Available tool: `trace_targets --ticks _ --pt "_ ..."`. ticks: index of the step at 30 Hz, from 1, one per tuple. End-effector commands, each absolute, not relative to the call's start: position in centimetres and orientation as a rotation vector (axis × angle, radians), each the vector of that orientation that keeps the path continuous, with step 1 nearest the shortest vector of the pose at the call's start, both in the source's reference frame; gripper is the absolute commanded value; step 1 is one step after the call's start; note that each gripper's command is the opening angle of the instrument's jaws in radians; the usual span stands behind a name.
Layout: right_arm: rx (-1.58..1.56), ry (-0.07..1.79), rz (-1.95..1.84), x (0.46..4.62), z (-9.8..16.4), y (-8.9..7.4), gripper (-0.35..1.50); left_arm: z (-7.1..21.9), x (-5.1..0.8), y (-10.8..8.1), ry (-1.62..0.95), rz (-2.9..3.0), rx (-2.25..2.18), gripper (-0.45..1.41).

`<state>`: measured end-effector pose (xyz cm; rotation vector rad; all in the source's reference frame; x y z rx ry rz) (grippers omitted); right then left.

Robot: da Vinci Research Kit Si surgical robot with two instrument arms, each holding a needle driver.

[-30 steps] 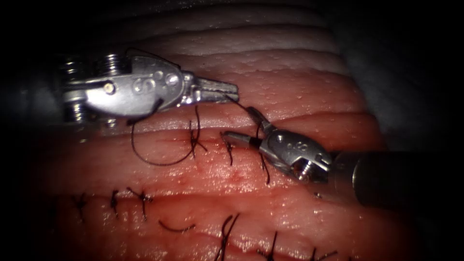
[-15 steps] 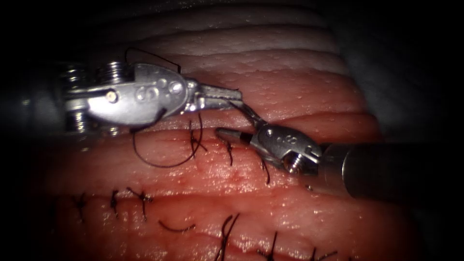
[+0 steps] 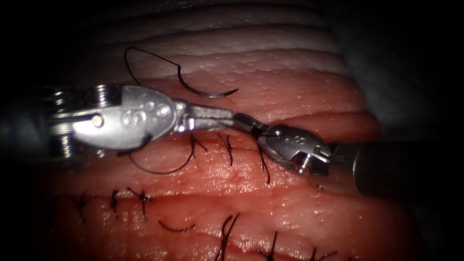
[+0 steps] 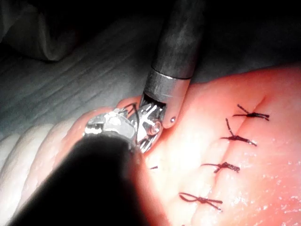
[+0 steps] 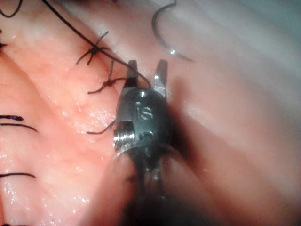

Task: Wound Closure
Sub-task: Set down remaining suture from left grasper

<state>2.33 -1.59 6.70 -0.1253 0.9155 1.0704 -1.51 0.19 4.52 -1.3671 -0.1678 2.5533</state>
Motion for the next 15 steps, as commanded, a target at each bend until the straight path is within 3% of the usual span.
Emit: trace_targets --ticks 1,5,8,13,14,15 --pt "-0.116 0.928 1.061 2.18 6.7 -1.6 1.11 4.6 -1.54 0.2 -0.164 2.559 -1.387 -0.45" --pt "-0.139 0.94 1.069 1.64 6.5 -1.6 1.18 4.5 -1.5 -0.3 -0.252 2.519 -1.463 -0.45" --pt "-0.188 0.948 1.097 1.16 6.4 -1.4 1.16 4.6 -1.62 -0.7 -0.457 2.467 -1.555 -0.45" --pt "-0.212 0.938 1.099 1.05 6.4 -1.5 1.1 4.9 -1.72 -1.1 -0.596 2.414 -1.65 -0.45" --pt "-0.21 0.931 1.095 1.07 6.5 -1.5 1.1 5.0 -1.73 -1.2 -0.64 2.387 -1.658 -0.38" --pt "-0.207 0.925 1.093 1.08 6.5 -1.5 1.13 5.0 -1.73 -1.2 -0.667 2.37 -1.656 -0.03"
